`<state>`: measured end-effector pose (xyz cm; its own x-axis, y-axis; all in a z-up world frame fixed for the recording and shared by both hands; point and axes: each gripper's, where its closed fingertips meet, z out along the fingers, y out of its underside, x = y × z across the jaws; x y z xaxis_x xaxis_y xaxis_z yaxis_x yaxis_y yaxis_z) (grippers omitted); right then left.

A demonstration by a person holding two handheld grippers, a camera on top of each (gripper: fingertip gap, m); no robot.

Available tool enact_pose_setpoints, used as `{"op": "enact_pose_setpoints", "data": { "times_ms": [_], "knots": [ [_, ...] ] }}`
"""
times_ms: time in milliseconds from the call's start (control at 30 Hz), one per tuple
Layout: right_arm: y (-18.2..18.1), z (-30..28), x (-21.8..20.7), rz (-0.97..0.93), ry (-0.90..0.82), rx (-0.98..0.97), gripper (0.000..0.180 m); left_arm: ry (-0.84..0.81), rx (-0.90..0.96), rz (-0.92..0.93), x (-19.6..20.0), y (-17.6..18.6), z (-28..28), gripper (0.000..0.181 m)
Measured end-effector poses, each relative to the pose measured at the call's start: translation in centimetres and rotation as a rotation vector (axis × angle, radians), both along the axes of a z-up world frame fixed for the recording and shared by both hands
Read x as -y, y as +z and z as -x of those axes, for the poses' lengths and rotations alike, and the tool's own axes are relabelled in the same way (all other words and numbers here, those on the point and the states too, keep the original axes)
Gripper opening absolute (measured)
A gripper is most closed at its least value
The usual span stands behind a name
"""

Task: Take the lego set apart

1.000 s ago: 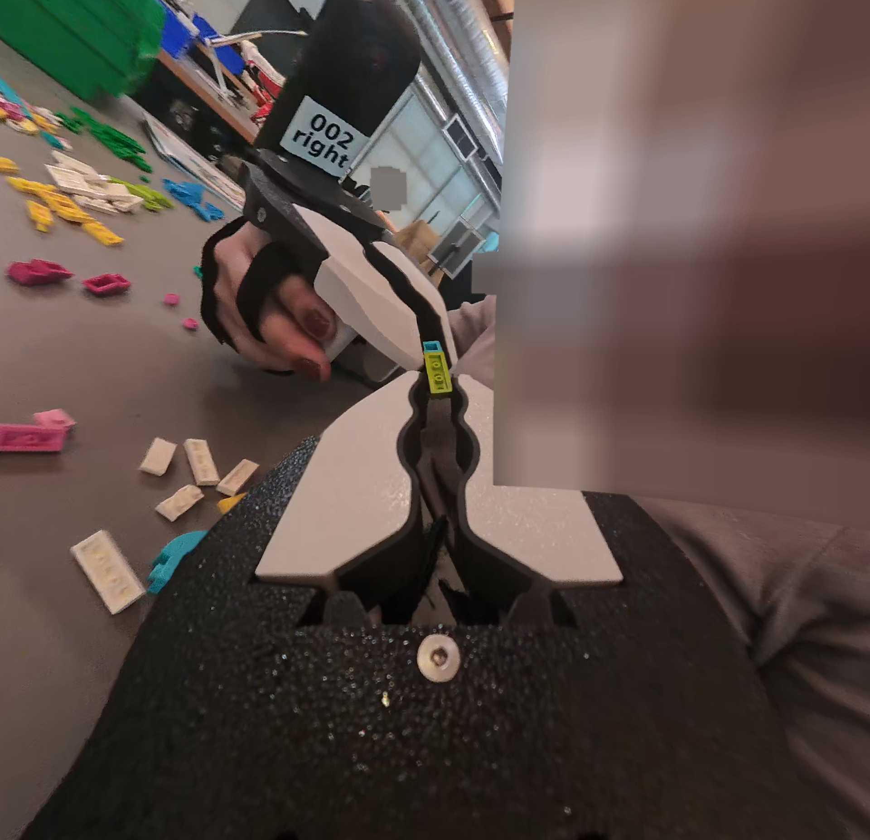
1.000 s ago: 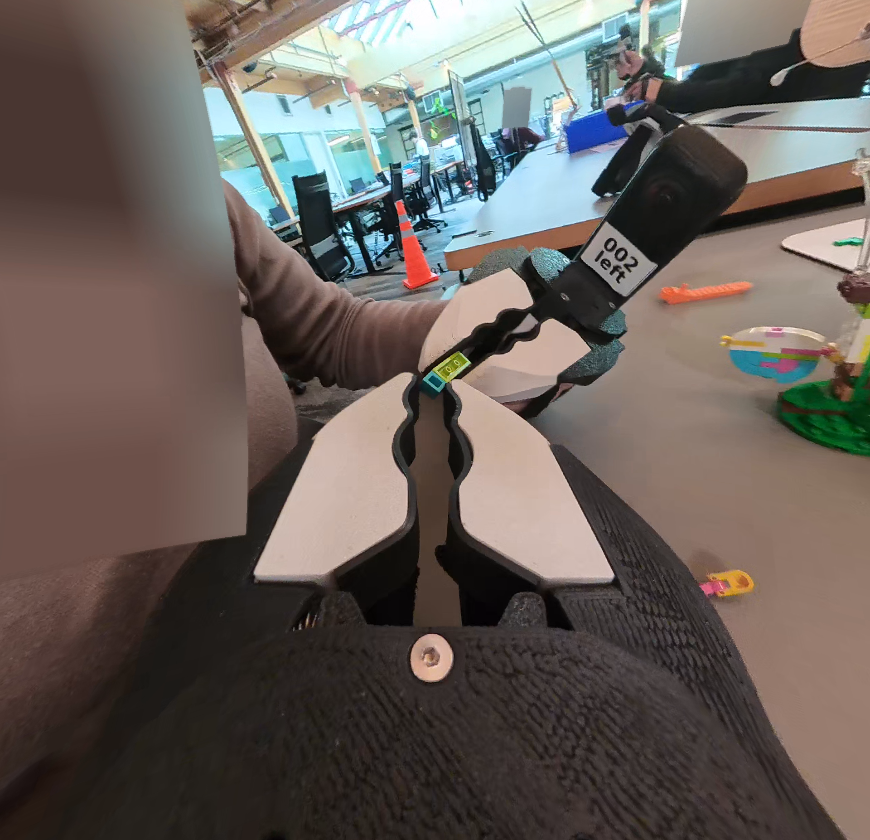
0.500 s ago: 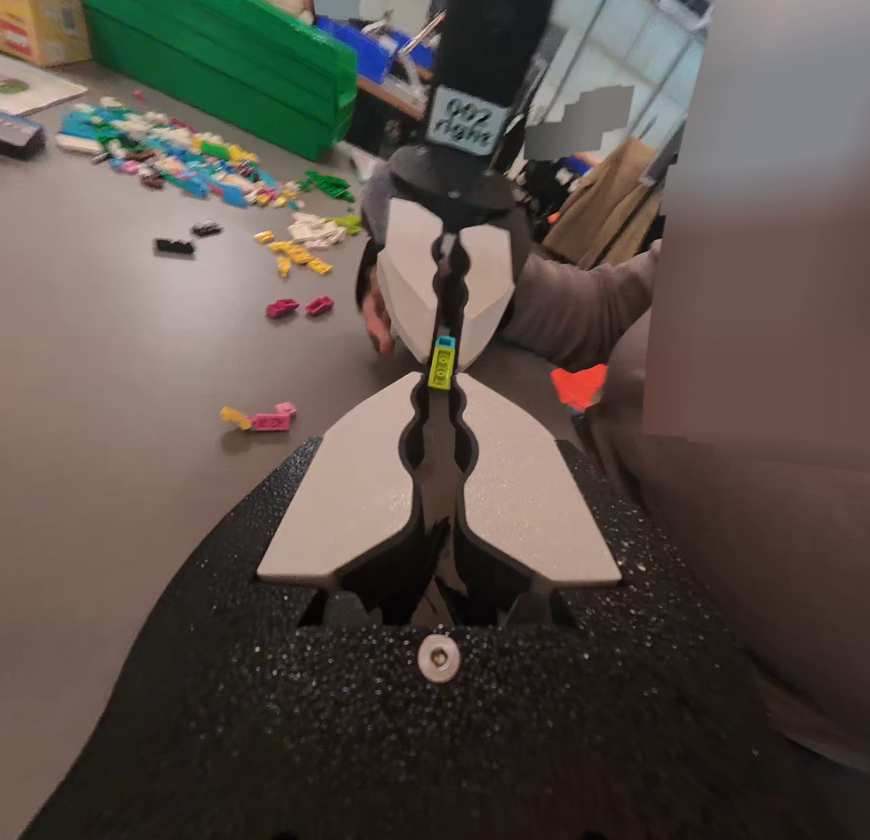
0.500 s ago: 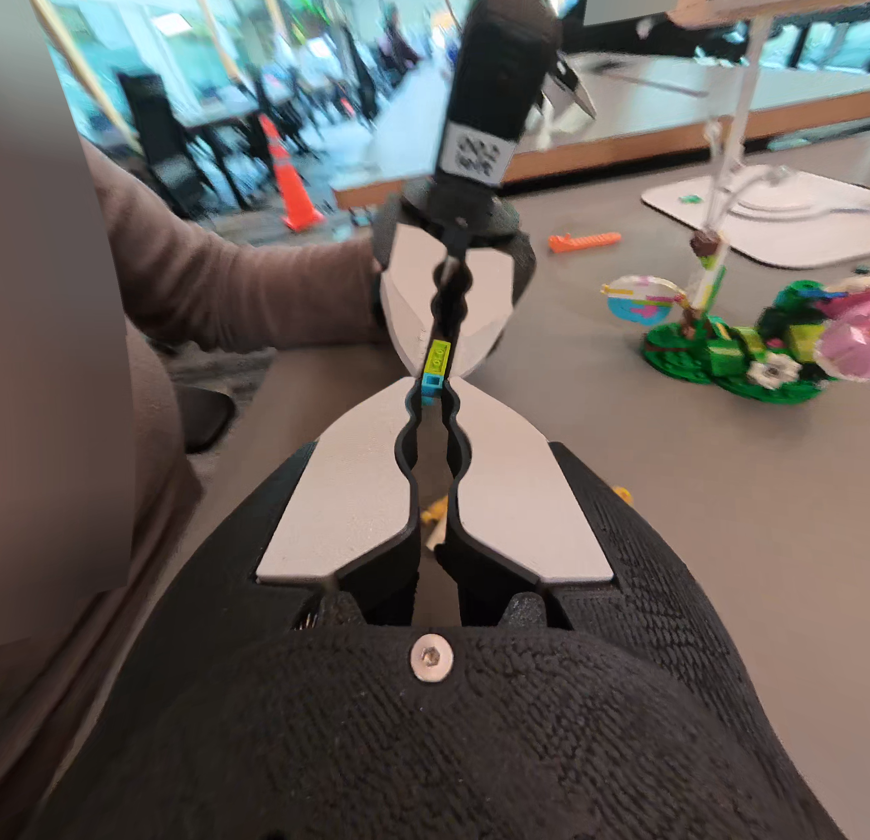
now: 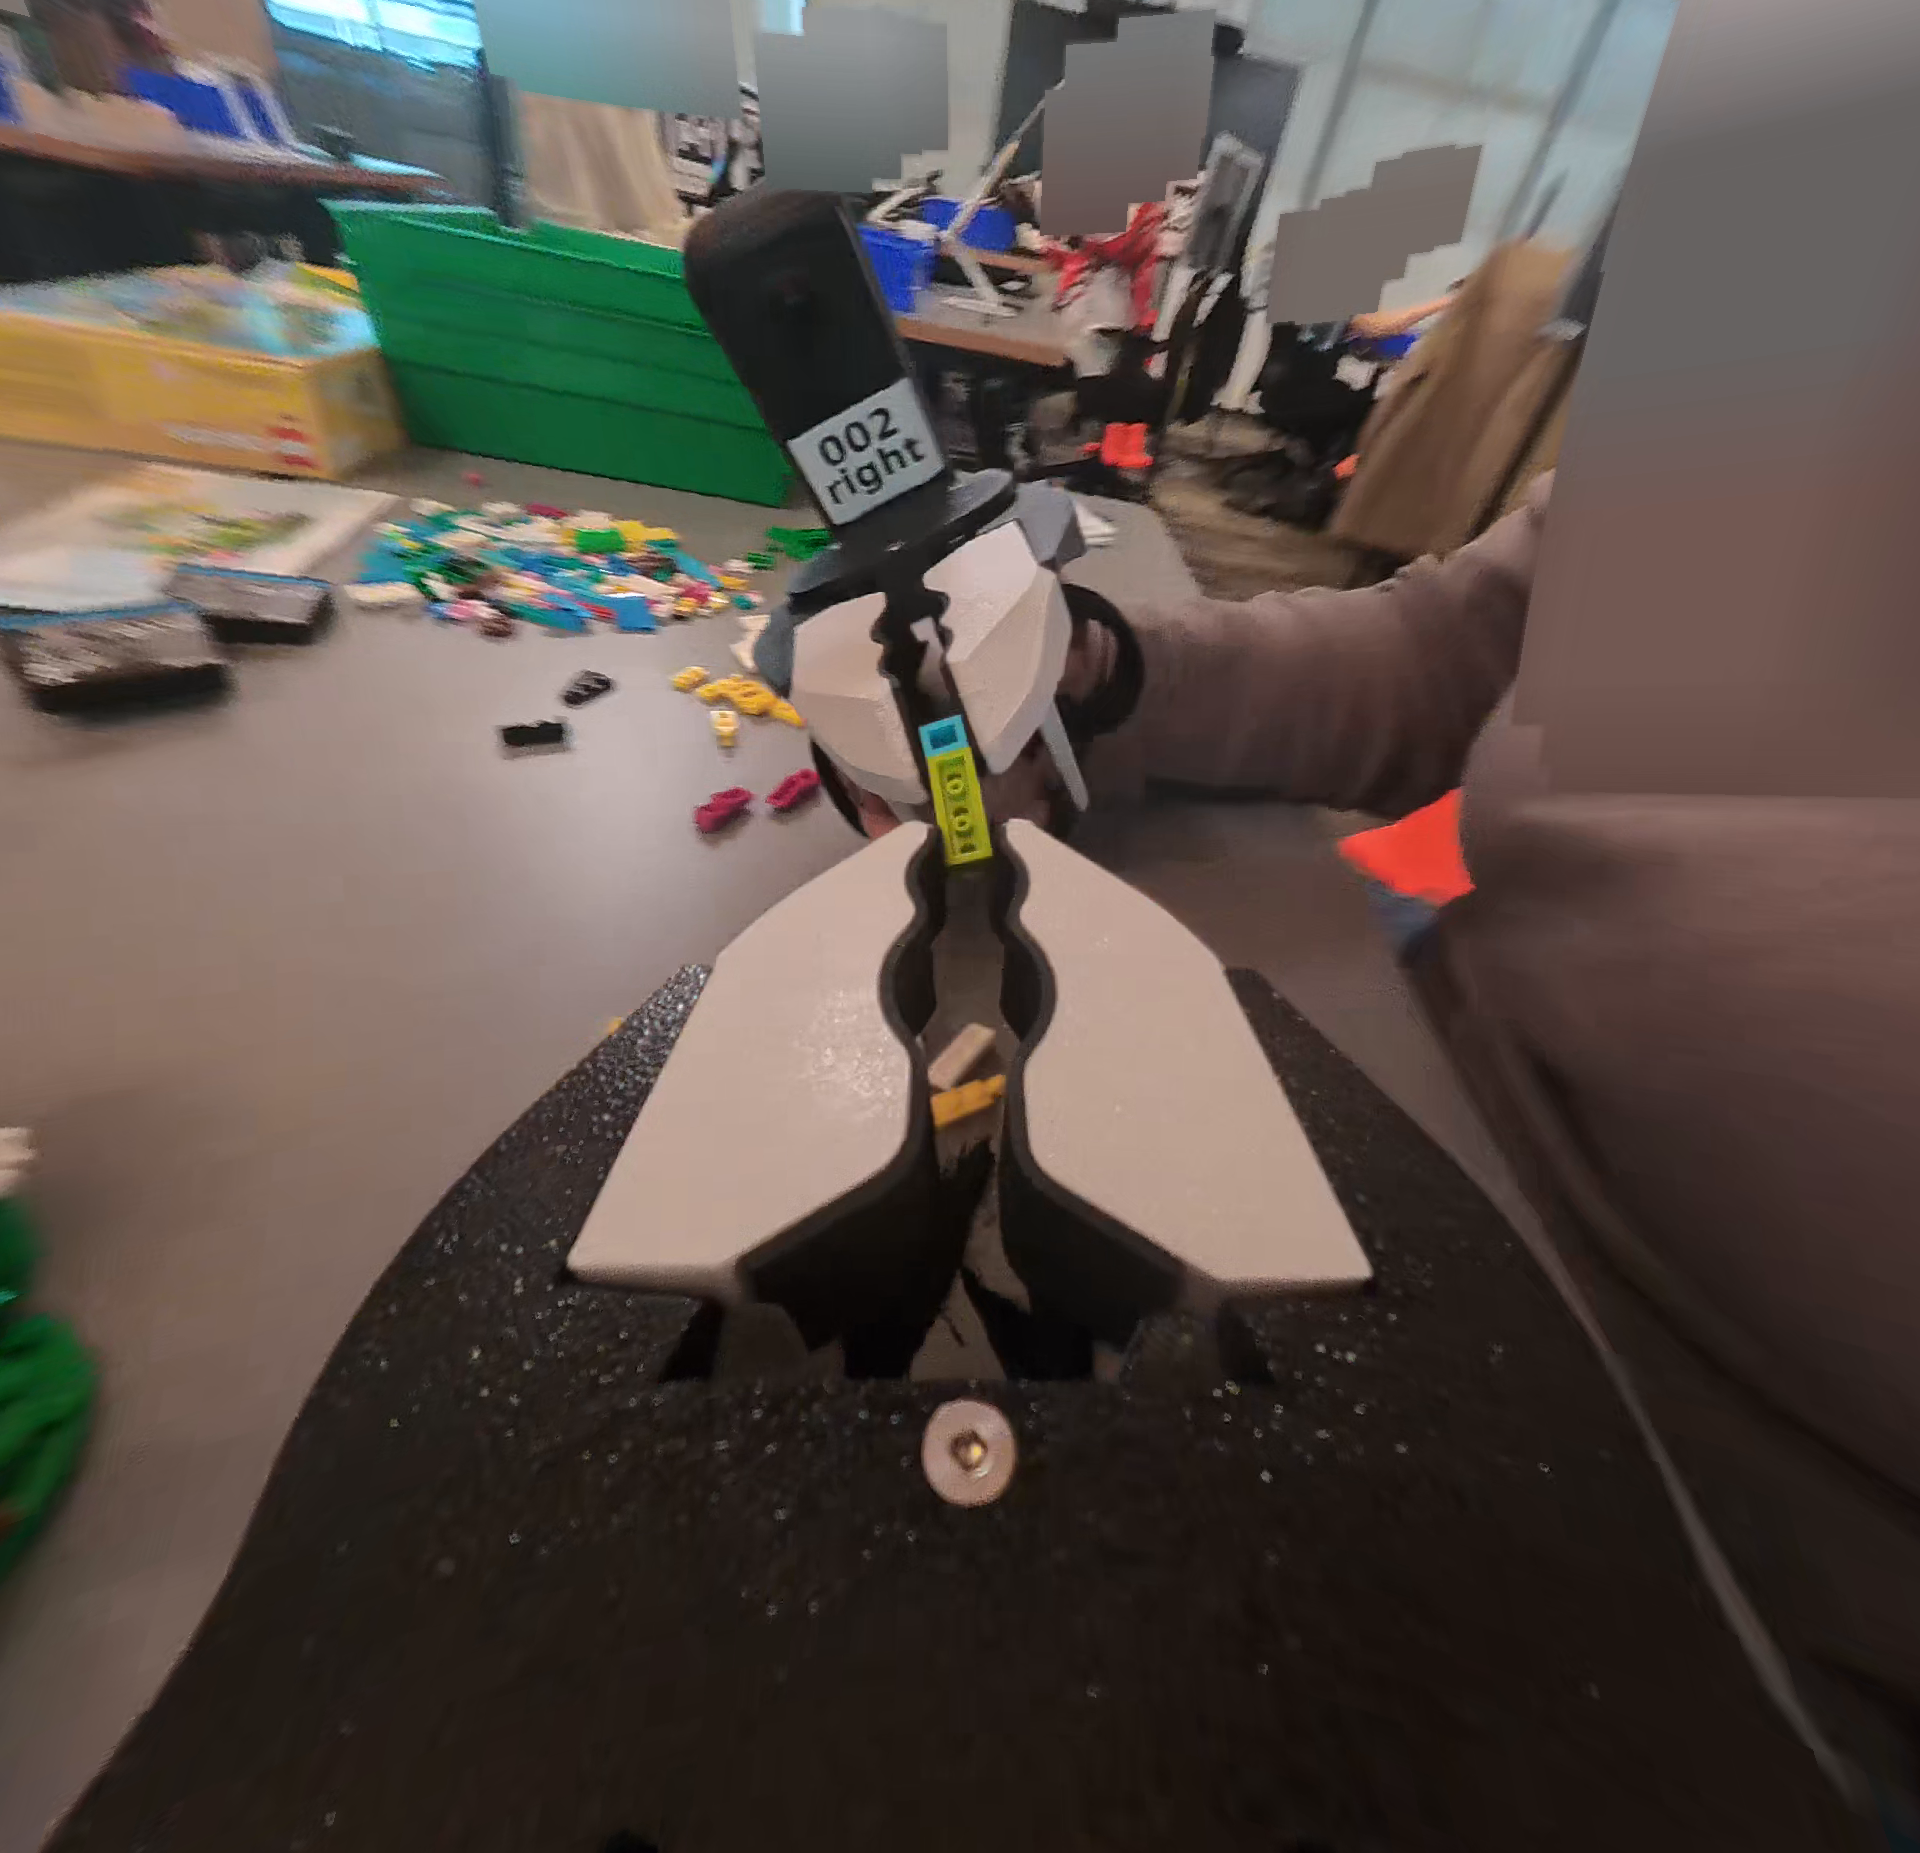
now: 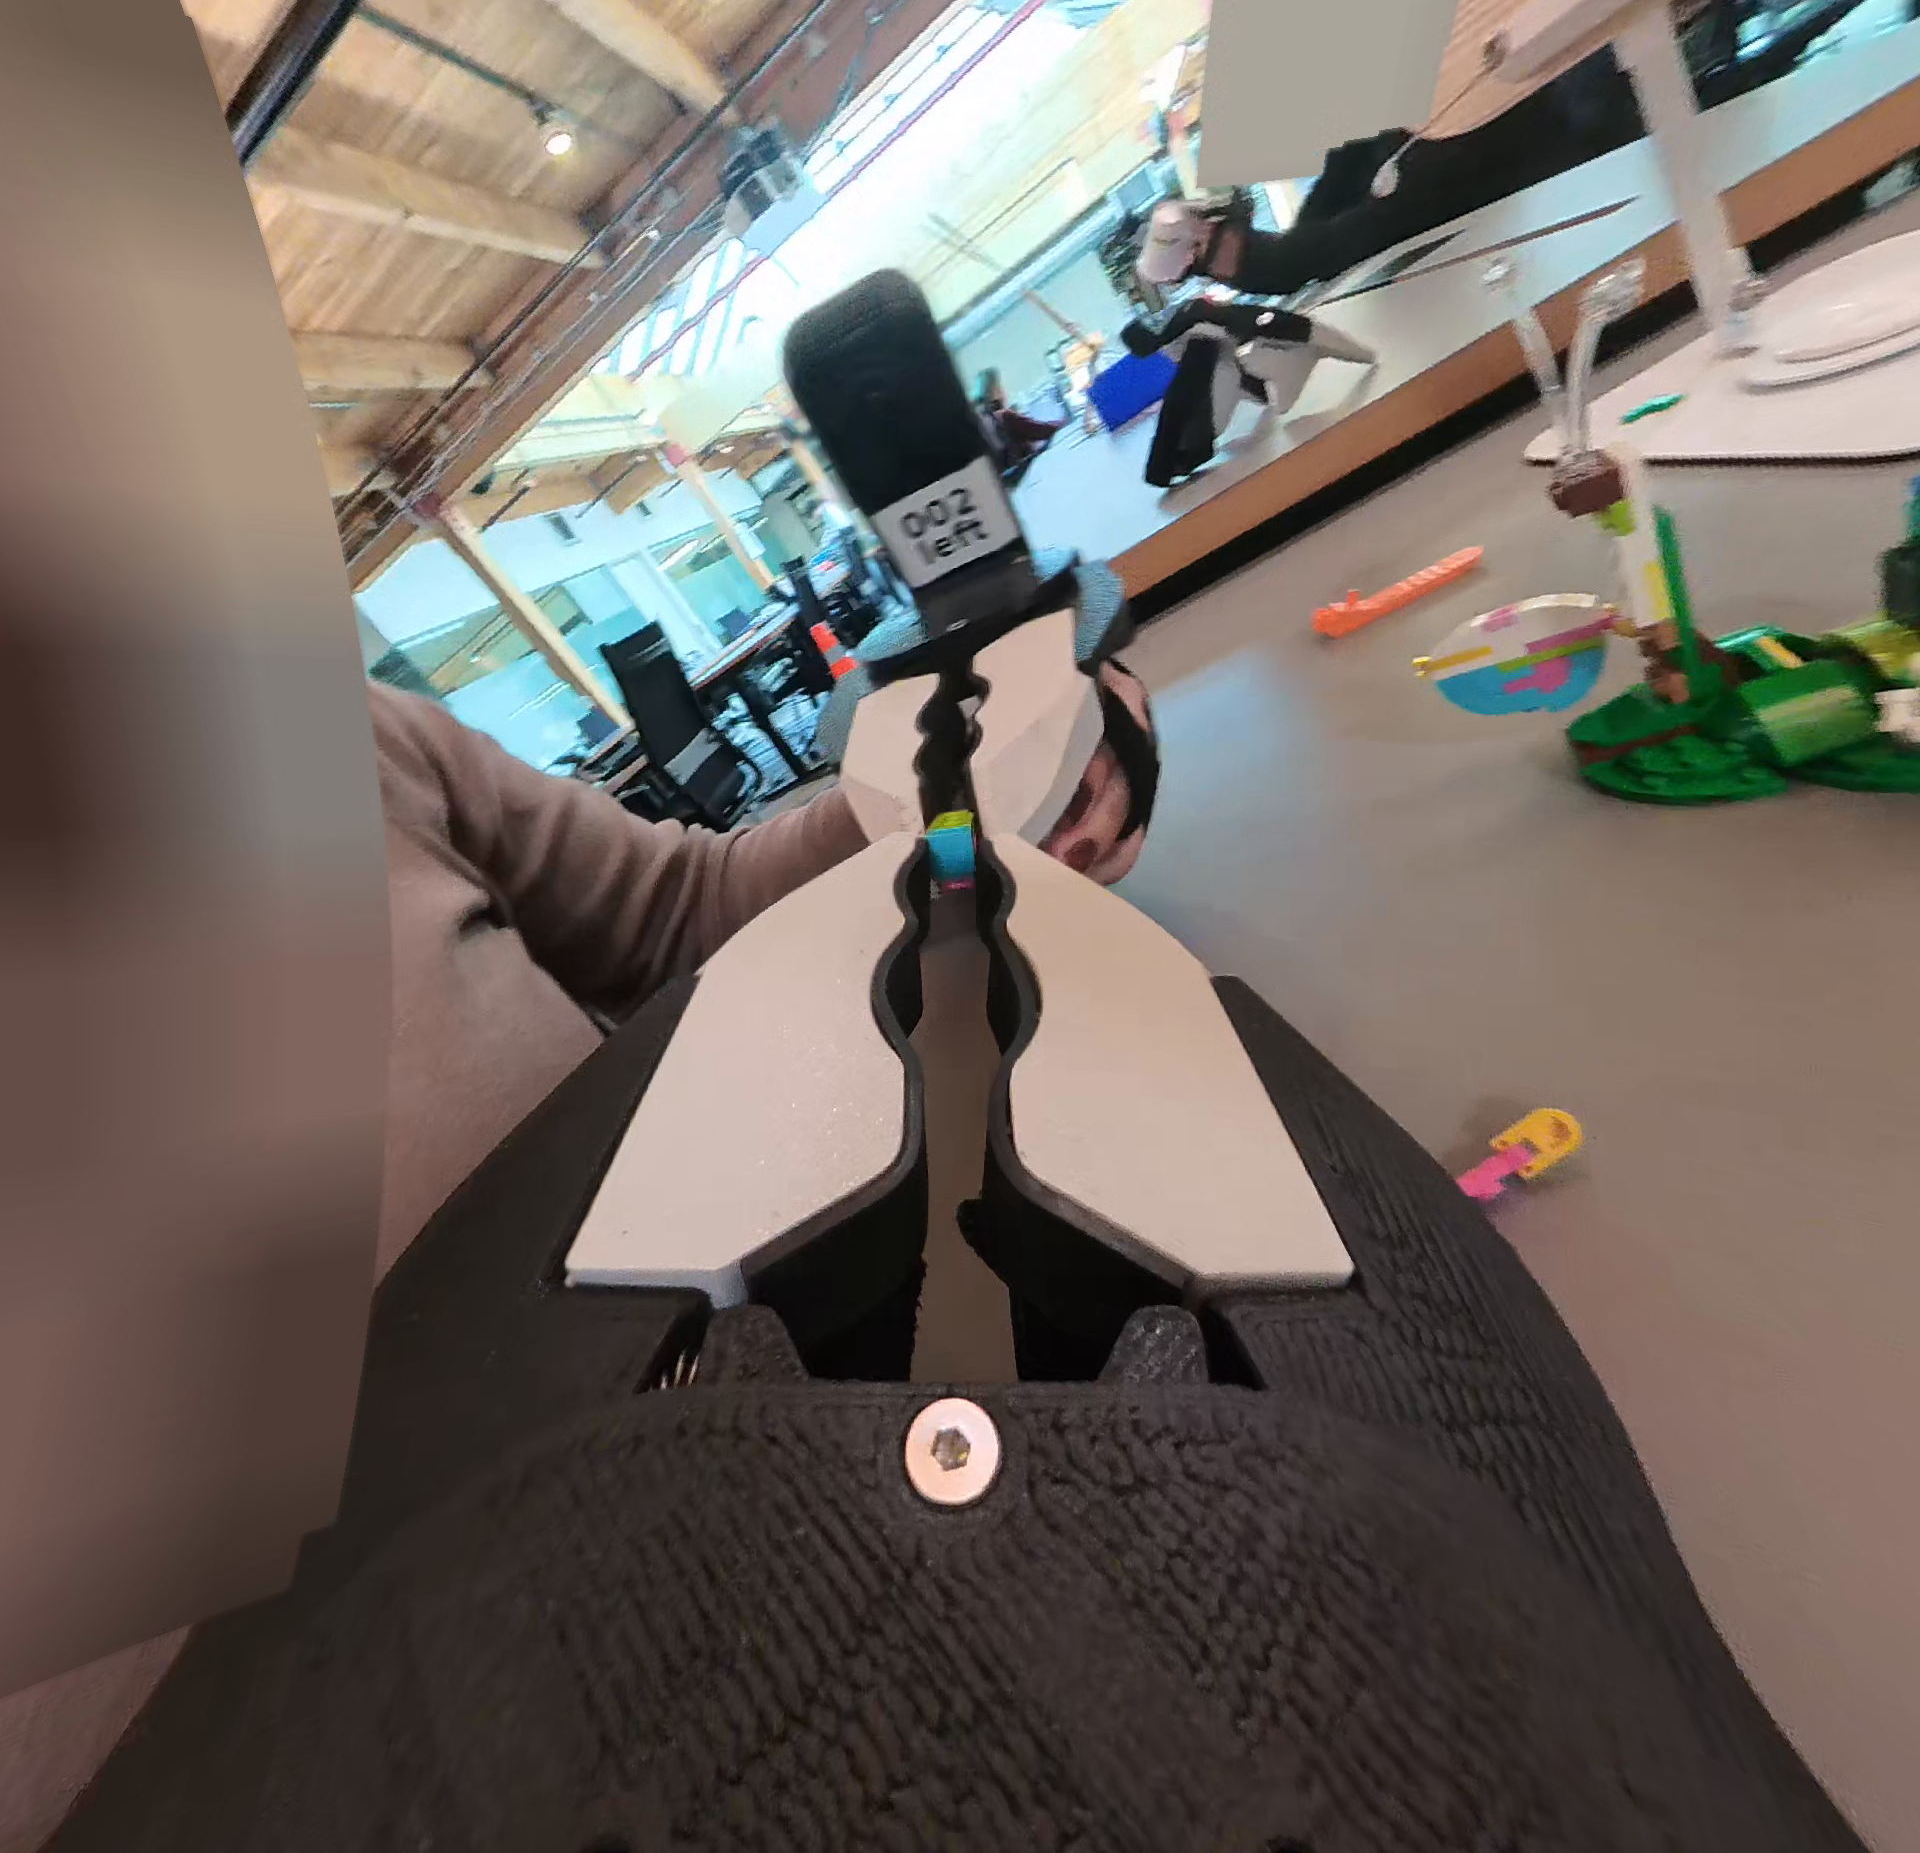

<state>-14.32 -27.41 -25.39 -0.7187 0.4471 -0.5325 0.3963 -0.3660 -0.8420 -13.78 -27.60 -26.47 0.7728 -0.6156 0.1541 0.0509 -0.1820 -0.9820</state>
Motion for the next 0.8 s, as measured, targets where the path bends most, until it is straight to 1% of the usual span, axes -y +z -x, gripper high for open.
{"op": "enact_pose_setpoints", "data": {
  "times_ms": [100,167,267,333,367,400,467,567,600,633,700,800],
  "knots": [
    [-0.2,0.7,-0.4,-0.066,-0.088,-0.004,0.007,0.082,-0.132,-0.048,-0.4,-0.3,0.8,0.008],
    [-0.1,0.9,-0.5,-0.110,-0.131,-0.018,0.007,0.107,-0.173,-0.078,-0.5,-0.2,1.0,0.007],
    [-0.2,1.2,-0.5,-0.199,-0.193,-0.048,0.007,0.117,-0.151,-0.073,-0.6,-0.2,1.3,0.007],
    [-0.8,1.1,-0.6,-0.304,-0.207,-0.079,0.007,0.090,-0.061,0.012,-0.6,-0.7,1.3,0.007],
    [-1.0,1.0,-0.6,-0.364,-0.210,-0.097,0.006,0.087,-0.049,0.043,-0.7,-1.0,1.2,0.008],
    [-1.4,1.0,-0.7,-0.433,-0.217,-0.113,0.006,0.111,-0.080,0.045,-0.9,-1.3,1.3,0.010],
    [-2.6,0.7,-1.1,-0.623,-0.220,-0.143,0.006,0.178,-0.229,0.001,-1.2,-1.5,1.7,0.023],
    [-4.0,0.2,-0.8,-0.810,-0.189,-0.162,0.006,0.227,-0.542,-0.078,-1.3,-2.5,1.7,0.018],
    [-4.5,0.2,-0.8,-0.856,-0.186,-0.161,0.006,0.228,-0.597,-0.072,-1.4,-3.1,1.6,0.014],
    [-4.9,0.2,-0.8,-0.896,-0.184,-0.159,0.006,0.220,-0.618,-0.057,-1.4,-3.5,1.5,0.012],
    [-5.3,0.1,-0.7,-0.913,-0.173,-0.151,0.006,0.204,-0.620,-0.027,-1.3,-4.0,1.5,0.013],
    [-5.2,0.1,-0.6,-0.893,-0.164,-0.148,0.006,0.175,-0.582,-0.007,-0.9,-3.8,1.3,0.026]
  ]
}}
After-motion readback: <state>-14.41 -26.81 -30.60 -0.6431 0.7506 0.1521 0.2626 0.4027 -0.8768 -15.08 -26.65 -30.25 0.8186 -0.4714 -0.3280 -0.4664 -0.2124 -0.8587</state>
